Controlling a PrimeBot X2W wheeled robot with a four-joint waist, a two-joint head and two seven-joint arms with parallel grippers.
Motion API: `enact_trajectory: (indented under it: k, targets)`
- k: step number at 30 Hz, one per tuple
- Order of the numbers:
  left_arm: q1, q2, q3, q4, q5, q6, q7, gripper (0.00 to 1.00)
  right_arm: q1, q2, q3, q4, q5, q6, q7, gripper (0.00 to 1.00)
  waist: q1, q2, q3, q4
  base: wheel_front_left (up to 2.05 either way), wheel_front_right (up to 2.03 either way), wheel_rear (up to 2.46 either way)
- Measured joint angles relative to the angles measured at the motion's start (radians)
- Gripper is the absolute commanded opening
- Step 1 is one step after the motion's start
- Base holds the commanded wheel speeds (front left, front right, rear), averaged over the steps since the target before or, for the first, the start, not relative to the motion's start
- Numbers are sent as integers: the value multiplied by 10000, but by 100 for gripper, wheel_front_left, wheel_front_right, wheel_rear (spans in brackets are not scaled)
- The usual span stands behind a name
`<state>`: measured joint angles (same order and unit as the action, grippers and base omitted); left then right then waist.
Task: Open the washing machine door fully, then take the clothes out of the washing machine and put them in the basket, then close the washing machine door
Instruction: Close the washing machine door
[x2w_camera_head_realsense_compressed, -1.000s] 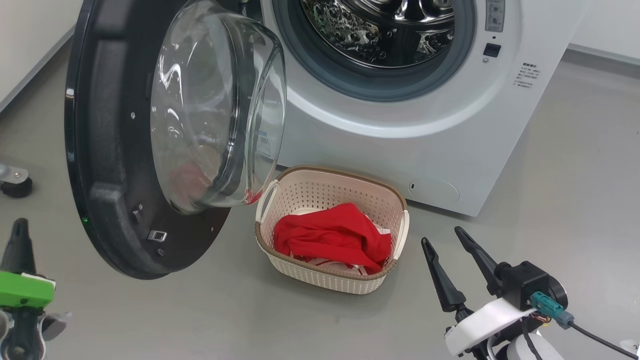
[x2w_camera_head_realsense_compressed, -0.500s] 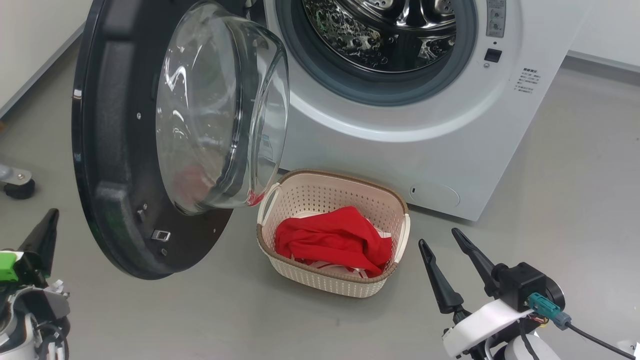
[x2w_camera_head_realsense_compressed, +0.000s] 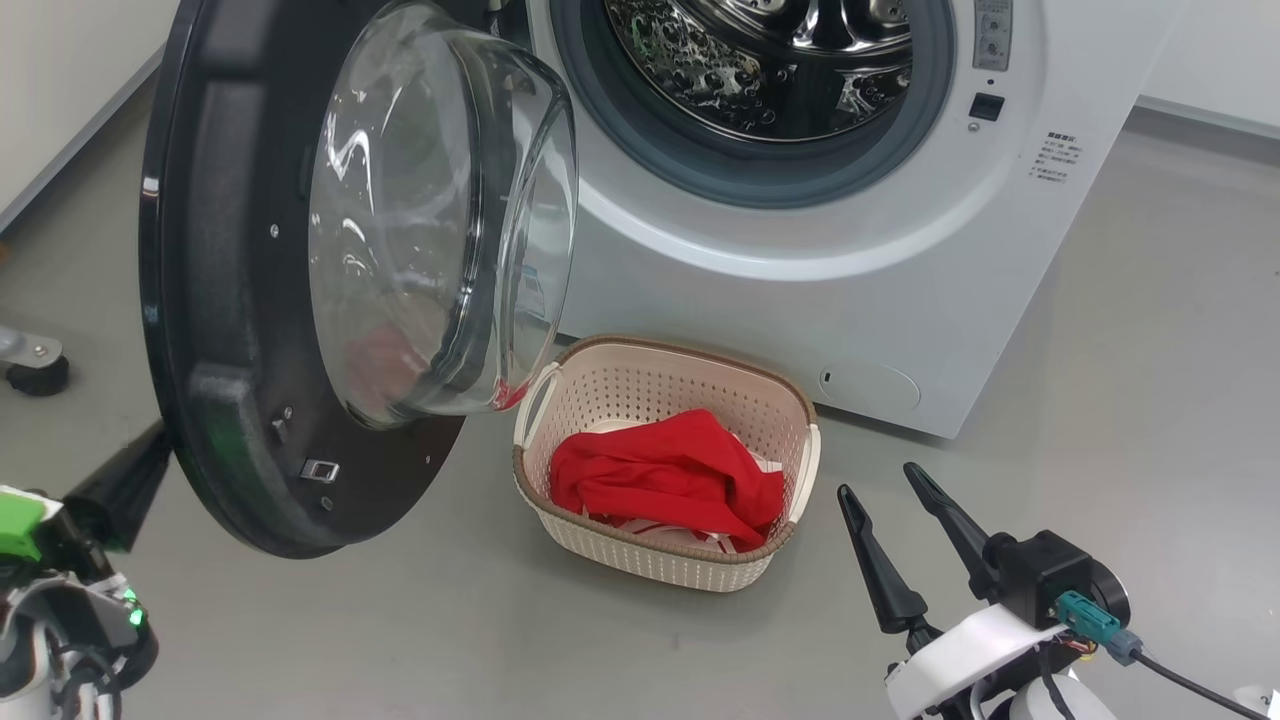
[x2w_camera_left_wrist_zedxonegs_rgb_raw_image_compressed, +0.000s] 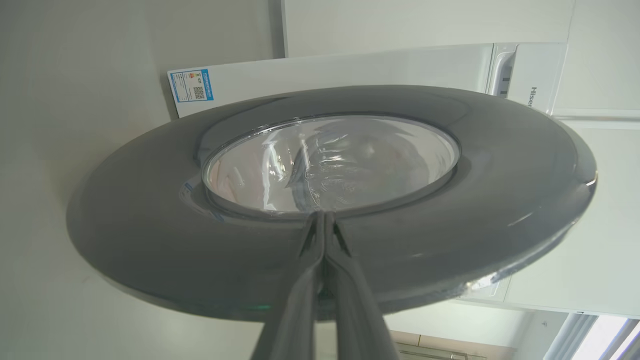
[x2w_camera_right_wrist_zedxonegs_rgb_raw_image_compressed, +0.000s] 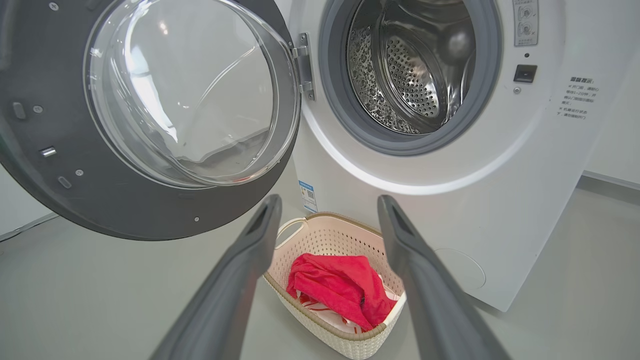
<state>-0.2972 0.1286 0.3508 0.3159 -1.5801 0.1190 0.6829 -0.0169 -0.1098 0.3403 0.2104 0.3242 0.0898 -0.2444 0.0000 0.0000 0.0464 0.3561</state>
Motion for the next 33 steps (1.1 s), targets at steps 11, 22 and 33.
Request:
enact_trajectory:
  k: [11, 22, 33]
  targets:
    - [357, -54, -332, -372, -278, 8, 1024, 0, 1, -15, -27, -12, 0, -2, 0, 100, 0, 0, 79, 37, 0, 0, 0]
    - [785, -359, -959, -732, -357, 50, 1728, 0, 0, -15, -33, -15, 0, -2, 0, 100, 0, 0, 107, -35, 0, 0, 0]
    - [1027, -683, -1350, -957, -775, 50, 1954, 0, -17, -4, 13, -4, 0, 0, 0, 100, 0, 0, 94, -522, 0, 0, 0]
